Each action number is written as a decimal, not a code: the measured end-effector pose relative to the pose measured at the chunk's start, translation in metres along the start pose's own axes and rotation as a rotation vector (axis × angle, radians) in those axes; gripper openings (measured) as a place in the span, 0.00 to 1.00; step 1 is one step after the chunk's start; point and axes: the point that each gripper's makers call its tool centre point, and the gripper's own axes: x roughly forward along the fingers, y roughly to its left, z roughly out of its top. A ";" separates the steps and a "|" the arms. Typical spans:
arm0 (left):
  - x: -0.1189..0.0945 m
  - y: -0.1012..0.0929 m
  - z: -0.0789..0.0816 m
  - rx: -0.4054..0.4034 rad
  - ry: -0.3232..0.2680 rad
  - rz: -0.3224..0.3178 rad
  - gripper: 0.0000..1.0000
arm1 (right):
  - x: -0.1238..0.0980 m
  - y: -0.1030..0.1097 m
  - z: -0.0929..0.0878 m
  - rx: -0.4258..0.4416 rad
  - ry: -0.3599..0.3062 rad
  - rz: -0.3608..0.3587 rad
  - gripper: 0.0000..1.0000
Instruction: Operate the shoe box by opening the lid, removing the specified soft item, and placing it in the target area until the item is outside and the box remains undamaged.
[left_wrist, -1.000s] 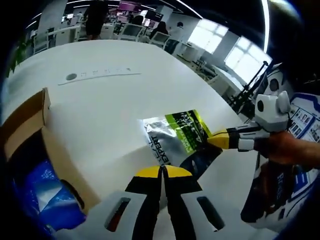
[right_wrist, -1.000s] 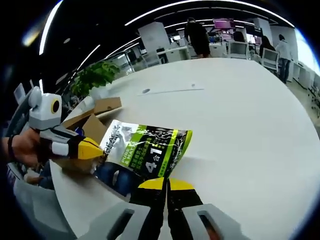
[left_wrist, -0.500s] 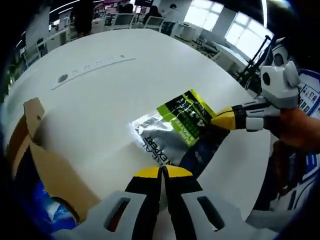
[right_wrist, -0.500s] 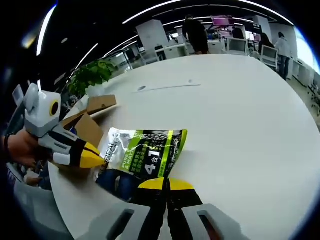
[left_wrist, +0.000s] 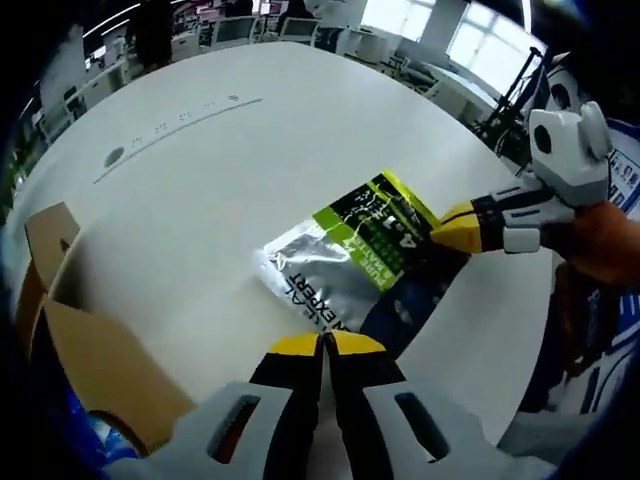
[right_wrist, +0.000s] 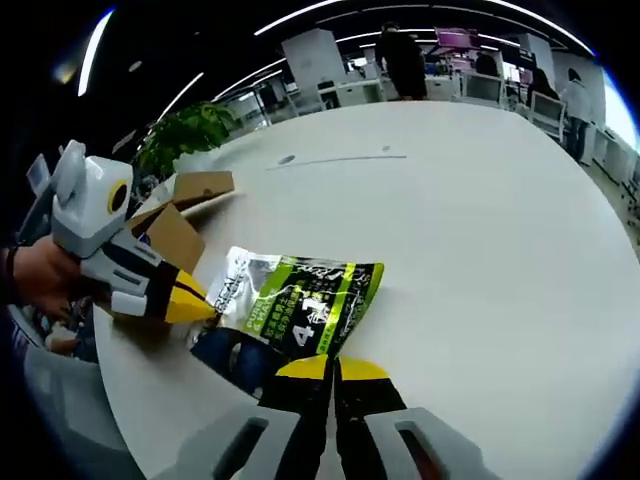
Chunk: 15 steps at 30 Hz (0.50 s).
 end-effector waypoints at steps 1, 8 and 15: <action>0.000 0.001 0.000 -0.006 0.002 0.003 0.00 | 0.000 0.000 -0.001 0.001 0.001 0.001 0.00; 0.000 0.002 -0.001 -0.010 0.014 0.013 0.01 | 0.003 0.001 -0.009 0.003 0.017 0.002 0.00; 0.001 0.002 -0.004 0.006 0.031 0.024 0.02 | 0.003 -0.001 -0.012 0.016 0.012 0.005 0.00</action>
